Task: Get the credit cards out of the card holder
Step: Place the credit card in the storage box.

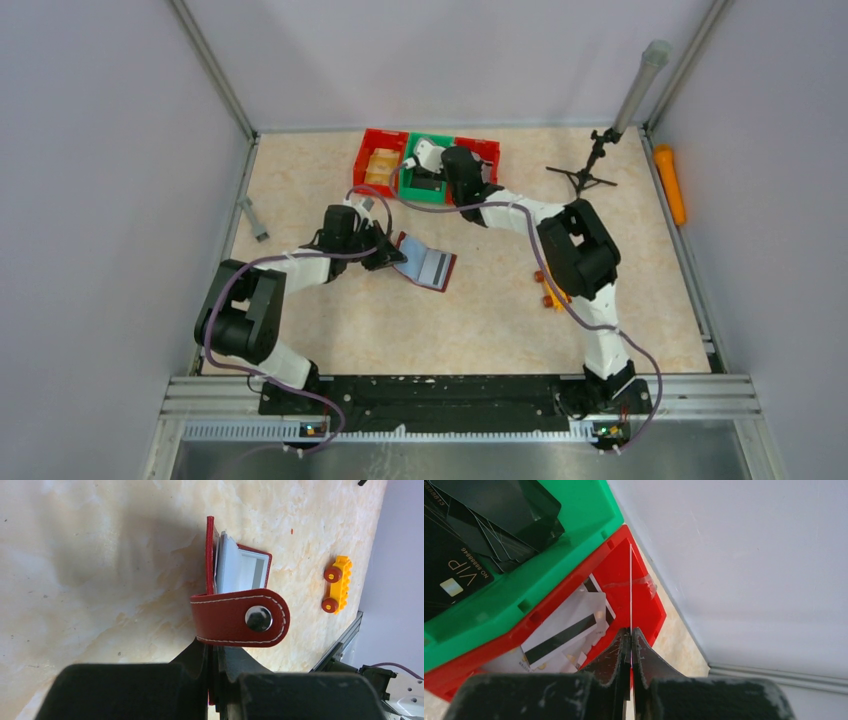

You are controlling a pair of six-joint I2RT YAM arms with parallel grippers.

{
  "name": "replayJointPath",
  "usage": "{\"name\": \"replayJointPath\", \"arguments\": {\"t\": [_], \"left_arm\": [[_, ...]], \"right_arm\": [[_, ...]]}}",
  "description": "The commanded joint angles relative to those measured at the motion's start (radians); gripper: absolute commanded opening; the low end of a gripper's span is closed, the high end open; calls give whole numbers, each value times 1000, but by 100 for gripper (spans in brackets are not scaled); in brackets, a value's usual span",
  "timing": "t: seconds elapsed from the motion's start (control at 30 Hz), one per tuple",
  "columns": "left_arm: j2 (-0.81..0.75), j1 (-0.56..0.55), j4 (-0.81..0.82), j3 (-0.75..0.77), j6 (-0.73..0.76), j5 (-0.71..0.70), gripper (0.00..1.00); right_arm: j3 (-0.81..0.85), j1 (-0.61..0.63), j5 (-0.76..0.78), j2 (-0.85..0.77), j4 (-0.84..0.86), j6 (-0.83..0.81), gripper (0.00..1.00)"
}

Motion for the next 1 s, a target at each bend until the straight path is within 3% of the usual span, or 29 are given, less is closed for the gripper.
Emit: {"name": "replayJointPath", "arguments": {"t": [0.0, 0.5, 0.63, 0.73, 0.97], "left_arm": [[-2, -6, -3, 37, 24, -12, 0], [2, -12, -16, 47, 28, -17, 0], [1, -13, -18, 48, 30, -22, 0], [4, -14, -20, 49, 31, -24, 0], [4, -15, -27, 52, 34, -26, 0]], "right_arm": [[103, -5, 50, 61, 4, -64, 0], [74, -40, 71, 89, -13, -110, 1], [46, -41, 58, 64, 7, -101, 17], [41, -40, 42, 38, 2, -65, 40], [-14, -9, 19, -76, 3, 10, 49]]}}
